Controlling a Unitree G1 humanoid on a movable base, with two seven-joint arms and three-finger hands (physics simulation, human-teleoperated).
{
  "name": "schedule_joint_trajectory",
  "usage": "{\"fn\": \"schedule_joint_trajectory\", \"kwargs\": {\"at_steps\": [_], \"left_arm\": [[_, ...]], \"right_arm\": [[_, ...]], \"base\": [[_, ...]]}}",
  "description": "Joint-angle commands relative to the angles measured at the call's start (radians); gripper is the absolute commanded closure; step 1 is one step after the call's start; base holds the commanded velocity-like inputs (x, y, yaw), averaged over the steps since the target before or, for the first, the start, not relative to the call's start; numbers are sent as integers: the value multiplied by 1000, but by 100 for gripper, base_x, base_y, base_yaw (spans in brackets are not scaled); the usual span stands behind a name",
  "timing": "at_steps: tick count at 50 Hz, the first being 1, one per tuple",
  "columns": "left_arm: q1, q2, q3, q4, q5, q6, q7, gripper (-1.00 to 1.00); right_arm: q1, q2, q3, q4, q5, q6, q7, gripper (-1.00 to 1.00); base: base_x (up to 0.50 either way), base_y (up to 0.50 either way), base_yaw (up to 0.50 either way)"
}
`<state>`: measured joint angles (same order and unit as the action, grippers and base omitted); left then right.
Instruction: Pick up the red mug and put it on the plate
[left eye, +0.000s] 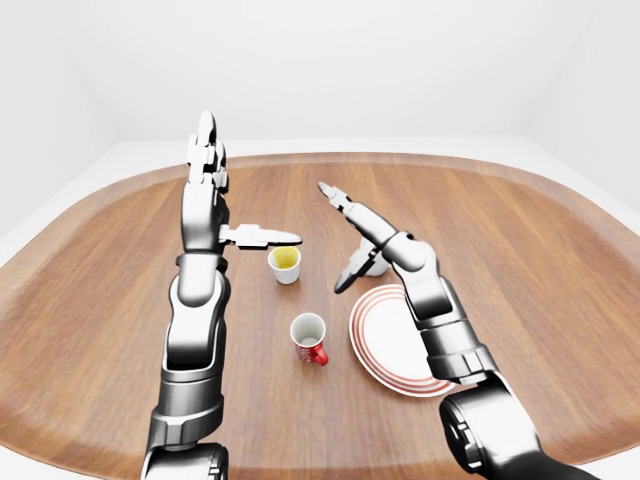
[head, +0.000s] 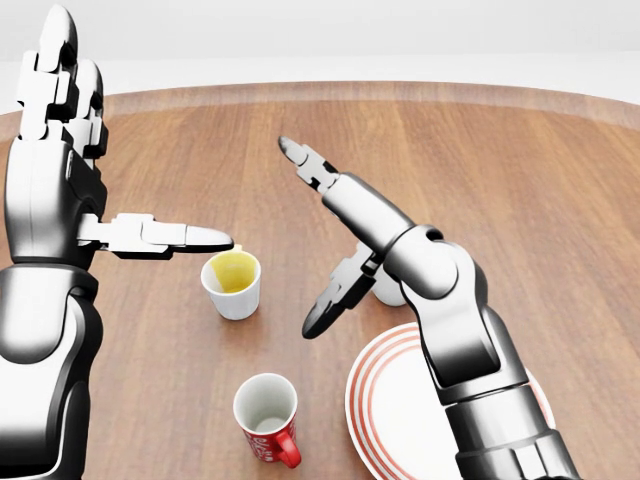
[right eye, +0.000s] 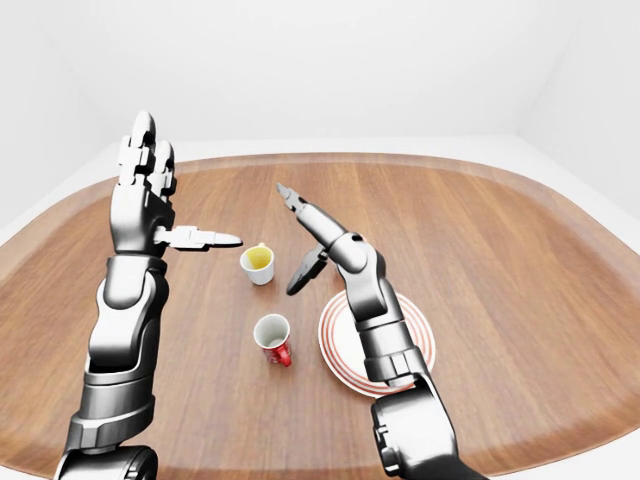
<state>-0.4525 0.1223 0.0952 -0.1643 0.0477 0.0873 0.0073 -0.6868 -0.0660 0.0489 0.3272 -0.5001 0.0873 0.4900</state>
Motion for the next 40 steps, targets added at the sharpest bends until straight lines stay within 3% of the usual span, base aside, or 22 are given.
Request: {"fn": "schedule_joint_trajectory", "kwargs": {"at_steps": [1, 40], "left_arm": [[0, 2, 1, 4, -3, 0, 0, -100], [9, 0, 2, 21, -7, 0, 1, -100]], "right_arm": [[-9, 35, 21, 113, -44, 0, -1, -100], [-14, 129, 67, 358, -125, 0, -39, -100]], "base": [[0, 0, 0], [0, 0, 0]]}}
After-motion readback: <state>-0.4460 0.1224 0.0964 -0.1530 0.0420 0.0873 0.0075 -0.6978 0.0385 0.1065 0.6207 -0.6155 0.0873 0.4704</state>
